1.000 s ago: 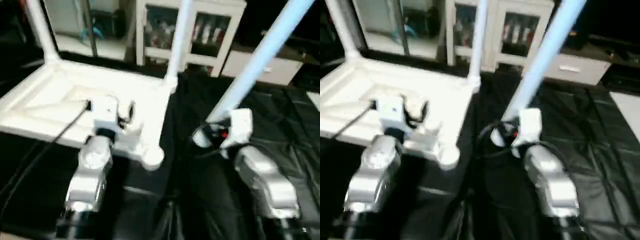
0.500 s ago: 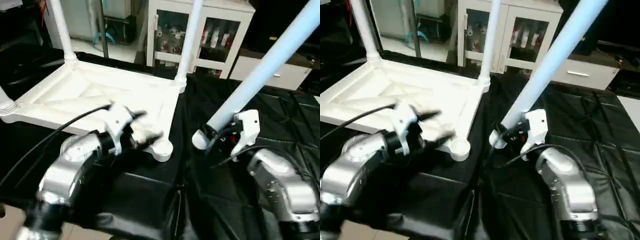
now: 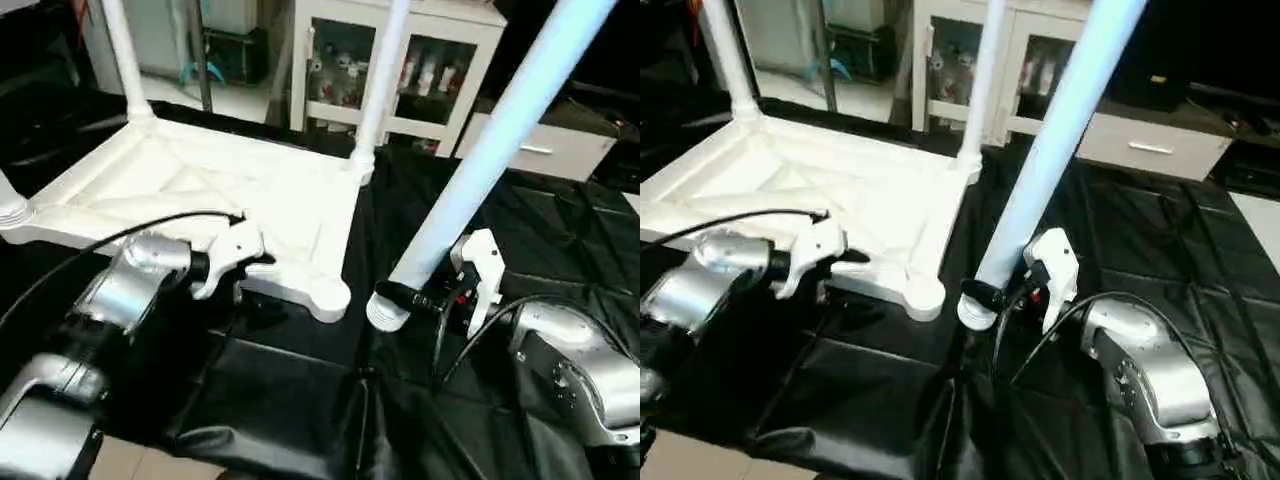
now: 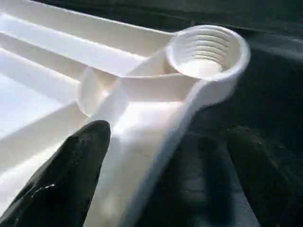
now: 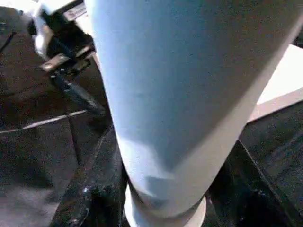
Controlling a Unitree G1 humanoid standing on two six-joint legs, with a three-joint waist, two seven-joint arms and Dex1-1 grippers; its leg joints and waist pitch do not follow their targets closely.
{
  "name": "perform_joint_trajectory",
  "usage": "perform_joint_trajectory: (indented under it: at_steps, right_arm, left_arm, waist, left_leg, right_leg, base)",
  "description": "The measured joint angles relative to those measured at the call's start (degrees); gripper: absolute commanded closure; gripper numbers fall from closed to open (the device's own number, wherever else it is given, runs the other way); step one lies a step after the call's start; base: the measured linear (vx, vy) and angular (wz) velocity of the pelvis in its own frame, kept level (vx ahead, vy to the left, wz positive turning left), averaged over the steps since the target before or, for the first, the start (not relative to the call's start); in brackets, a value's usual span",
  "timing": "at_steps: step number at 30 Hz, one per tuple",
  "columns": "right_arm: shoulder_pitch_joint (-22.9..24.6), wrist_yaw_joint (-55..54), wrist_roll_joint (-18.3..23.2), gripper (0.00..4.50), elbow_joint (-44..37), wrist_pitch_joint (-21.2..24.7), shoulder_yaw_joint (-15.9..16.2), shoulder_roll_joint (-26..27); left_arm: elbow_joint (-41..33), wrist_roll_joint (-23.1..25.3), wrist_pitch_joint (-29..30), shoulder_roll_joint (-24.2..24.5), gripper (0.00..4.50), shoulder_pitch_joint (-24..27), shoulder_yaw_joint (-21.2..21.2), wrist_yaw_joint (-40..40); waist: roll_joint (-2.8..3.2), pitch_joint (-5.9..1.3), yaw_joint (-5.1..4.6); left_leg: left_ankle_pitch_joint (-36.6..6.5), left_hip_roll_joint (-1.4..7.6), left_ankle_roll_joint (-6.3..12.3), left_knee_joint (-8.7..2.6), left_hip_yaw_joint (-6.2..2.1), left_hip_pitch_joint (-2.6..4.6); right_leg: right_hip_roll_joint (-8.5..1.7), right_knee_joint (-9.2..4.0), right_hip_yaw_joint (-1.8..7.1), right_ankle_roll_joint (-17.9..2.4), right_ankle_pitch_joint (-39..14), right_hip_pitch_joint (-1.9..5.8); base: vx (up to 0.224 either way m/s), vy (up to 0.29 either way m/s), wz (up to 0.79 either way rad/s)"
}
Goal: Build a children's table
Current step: Insert table leg to table base
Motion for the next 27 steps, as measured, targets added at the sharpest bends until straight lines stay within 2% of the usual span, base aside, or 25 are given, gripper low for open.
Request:
perform_joint_trajectory:
  at_steps: [4,13,22,27]
  right_arm:
    - [0.3,0.0,-0.1,2.62,0.0,0.0,0.0,-0.3]
    - [1.2,0.2,-0.1,2.62,0.0,0.0,-0.1,-1.5]
    - [1.2,0.3,-0.1,2.62,0.0,0.0,-0.1,-1.5]
    - [1.4,0.6,-0.2,2.62,0.0,0.0,0.0,-1.5]
  left_arm:
    - [4.6,1.2,-3.4,-1.9,0.74,-2.3,-0.6,-0.5]
    - [11.2,3.9,-8.8,-2.3,1.37,-5.3,-3.0,-5.9]
    - [12.0,4.5,-10.0,-1.9,1.42,-6.7,-3.0,-7.8]
    - [13.9,5.9,-11.1,-0.8,1.89,-7.6,-4.0,-9.6]
  waist:
    - [-0.04,-0.03,0.55]
    - [0.04,-0.07,0.61]
    - [0.04,-0.07,0.63]
    - [0.05,-0.07,0.65]
  left_leg:
    - [0.0,0.0,0.0,-0.03,0.18,-0.03]
    - [0.0,0.48,0.01,-0.11,0.24,-0.71]
    - [0.1,0.5,-0.05,-0.1,0.3,-0.6]
    - [0.1,0.54,-0.12,-0.1,0.3,-0.58]
  right_leg:
    - [-0.17,0.11,-0.01,0.1,0.8,-0.19]
    - [0.2,0.33,-0.13,0.3,0.4,-0.98]
    - [0.19,0.4,-0.09,0.3,0.4,-0.91]
    - [0.19,0.46,-0.11,0.3,0.4,-0.91]
  base:
    - [0.028,-0.003,-0.01]
    - [0.028,-0.009,-0.01]
    - [0.0,0.0,0.0]
    - [0.0,0.0,0.0]
